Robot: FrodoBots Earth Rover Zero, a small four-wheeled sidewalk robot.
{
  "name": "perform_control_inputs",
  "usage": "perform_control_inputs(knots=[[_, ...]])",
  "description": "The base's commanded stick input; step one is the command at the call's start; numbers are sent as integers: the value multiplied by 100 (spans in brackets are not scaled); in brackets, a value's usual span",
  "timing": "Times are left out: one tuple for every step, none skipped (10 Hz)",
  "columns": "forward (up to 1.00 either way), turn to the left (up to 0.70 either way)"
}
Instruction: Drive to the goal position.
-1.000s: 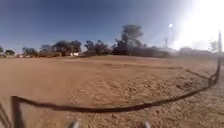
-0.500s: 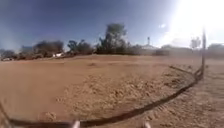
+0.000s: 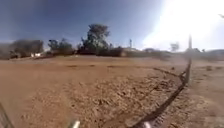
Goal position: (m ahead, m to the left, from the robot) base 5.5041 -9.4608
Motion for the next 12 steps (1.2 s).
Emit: perform_control_inputs(knots=[[70,-27],[2,-44],[0,-45],[0,-45],[0,-45],[0,-45],[0,-45],[0,-45],[0,-45],[0,-45],[0,-45],[0,-45]])
